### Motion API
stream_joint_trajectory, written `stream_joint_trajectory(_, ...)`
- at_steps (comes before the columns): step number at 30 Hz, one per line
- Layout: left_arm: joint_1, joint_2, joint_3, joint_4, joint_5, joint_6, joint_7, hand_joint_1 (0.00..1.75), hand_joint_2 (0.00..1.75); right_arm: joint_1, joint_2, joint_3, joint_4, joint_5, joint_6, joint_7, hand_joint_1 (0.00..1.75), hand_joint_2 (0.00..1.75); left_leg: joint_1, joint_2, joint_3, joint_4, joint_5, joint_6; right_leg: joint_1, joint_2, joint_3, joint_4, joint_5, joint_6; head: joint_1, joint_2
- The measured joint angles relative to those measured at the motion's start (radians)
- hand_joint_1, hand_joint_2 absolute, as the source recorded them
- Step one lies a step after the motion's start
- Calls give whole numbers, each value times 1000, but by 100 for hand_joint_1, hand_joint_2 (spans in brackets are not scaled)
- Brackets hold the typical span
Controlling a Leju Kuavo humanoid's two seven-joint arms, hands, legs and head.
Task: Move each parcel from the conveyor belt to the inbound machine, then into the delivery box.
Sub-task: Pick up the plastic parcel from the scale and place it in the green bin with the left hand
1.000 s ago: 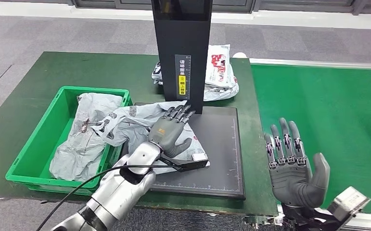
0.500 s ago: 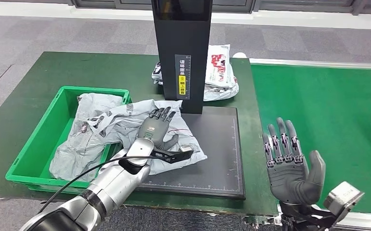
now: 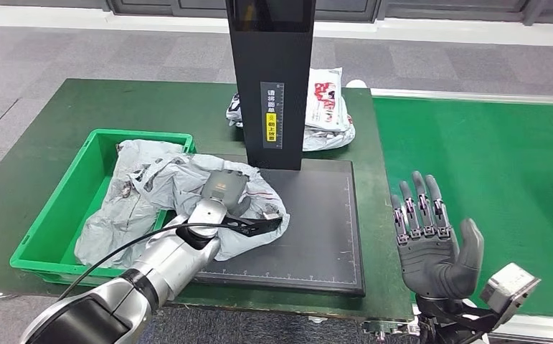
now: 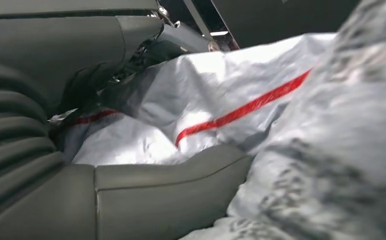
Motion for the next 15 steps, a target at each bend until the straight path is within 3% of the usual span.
stream_joint_trajectory(7,-4,1,0,7,0,22,2,175,175,-1,0,0,0,1,0,2,0,0,0,0,2,0,0,0,0,0,2,0,0,0,0,0)
stream_joint_trajectory(15,23,29,1,-53,0,131,76,175,175,9,0,-6,0,1,-2,8,0,0,0,0,1,0,0,0,0,0,0,0,0,0,0,0)
